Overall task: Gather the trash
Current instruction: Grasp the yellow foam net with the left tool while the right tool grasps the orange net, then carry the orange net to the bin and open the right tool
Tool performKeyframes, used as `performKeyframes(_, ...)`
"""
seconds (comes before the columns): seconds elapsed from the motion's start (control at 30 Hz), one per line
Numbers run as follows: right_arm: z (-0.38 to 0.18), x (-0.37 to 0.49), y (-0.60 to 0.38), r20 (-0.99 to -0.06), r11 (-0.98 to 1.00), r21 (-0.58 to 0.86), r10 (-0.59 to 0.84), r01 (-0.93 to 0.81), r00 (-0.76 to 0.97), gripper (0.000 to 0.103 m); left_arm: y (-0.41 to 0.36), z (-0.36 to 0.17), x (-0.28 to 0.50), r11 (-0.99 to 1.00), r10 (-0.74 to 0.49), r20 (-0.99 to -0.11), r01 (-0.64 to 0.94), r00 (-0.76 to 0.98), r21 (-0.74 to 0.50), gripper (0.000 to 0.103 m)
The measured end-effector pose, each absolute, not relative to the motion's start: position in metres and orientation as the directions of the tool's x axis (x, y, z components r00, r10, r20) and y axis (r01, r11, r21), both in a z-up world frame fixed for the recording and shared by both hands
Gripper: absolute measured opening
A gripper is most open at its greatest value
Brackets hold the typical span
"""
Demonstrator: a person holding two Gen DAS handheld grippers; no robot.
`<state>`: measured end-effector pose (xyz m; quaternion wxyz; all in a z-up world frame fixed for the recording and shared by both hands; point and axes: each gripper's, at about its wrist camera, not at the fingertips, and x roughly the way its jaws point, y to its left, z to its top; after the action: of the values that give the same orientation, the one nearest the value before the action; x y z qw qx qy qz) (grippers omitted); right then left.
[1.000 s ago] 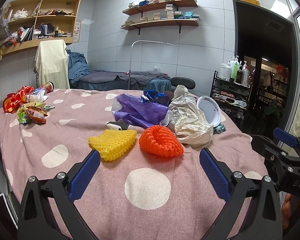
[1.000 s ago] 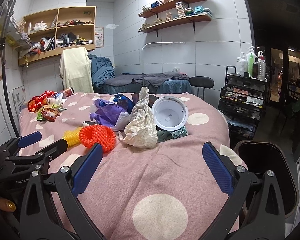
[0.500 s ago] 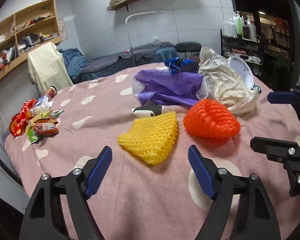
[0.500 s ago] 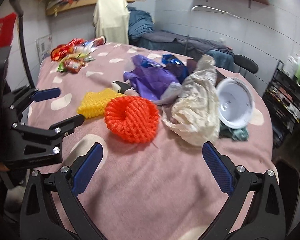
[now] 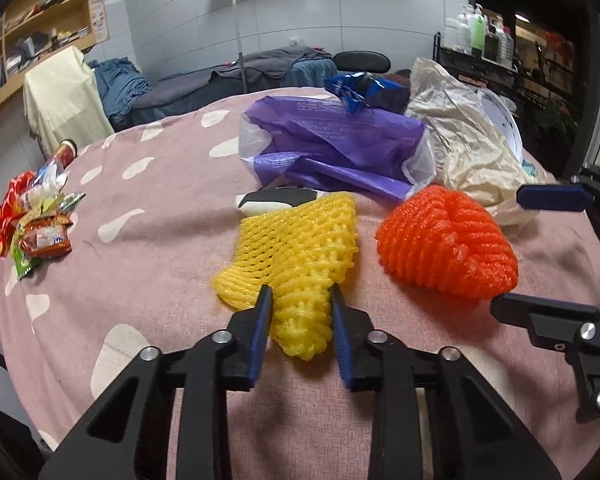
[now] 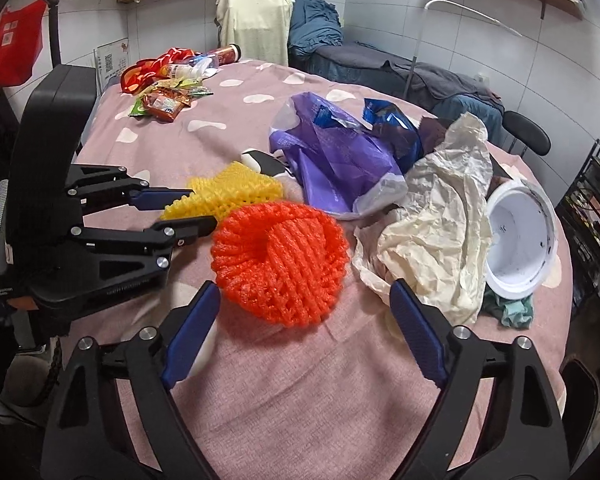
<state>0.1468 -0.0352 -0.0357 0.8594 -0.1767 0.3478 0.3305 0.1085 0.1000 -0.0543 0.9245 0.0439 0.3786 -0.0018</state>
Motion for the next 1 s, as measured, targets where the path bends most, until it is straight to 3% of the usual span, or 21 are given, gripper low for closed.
performKeyframes(0.07,-0.037,0.150,-0.026,-0.721,0.706,-0.079,0.447,-0.704,0.530,0.070,0.103,-0.053,0.106,0.998,0.027,-0.692,0.014,0.721,0.055,0.022)
performKeyframes(0.13,-0.040,0.153,-0.019,-0.730,0.693,-0.077,0.450,-0.716,0.514,0.048,0.105,-0.051,0.103,0.999,0.029,-0.683,-0.009,0.730,0.033,0.021)
performKeyframes(0.2,-0.042,0.153,-0.014,-0.736,0.686,-0.079,0.449,-0.723,0.506,0.034,0.109,-0.048,0.097,0.999,0.030,-0.670,-0.035,0.741,0.005,0.020)
performKeyframes(0.3,-0.043,0.150,-0.011,-0.731,0.681,-0.091,0.450,-0.726,0.514,0.021,0.114,-0.045,0.087,0.997,0.028,-0.652,-0.071,0.757,-0.040,0.020)
performKeyframes(0.53,-0.027,0.139,-0.033,-0.673,0.684,0.029,0.553,-0.729,0.492,0.018,0.116,-0.029,0.066,0.989,0.019,-0.587,-0.099,0.809,-0.105,0.020)
performKeyframes(0.73,-0.002,0.115,-0.070,-0.570,0.696,0.104,0.627,-0.710,0.531,0.018,0.092,-0.007,0.056,0.989,-0.039,-0.528,-0.042,0.849,-0.141,0.020)
performKeyframes(1.0,0.018,0.108,-0.157,-0.457,0.842,0.133,0.520,-0.523,0.722,0.018,0.031,0.012,0.066,0.978,-0.198,-0.465,0.141,0.863,-0.155,0.020)
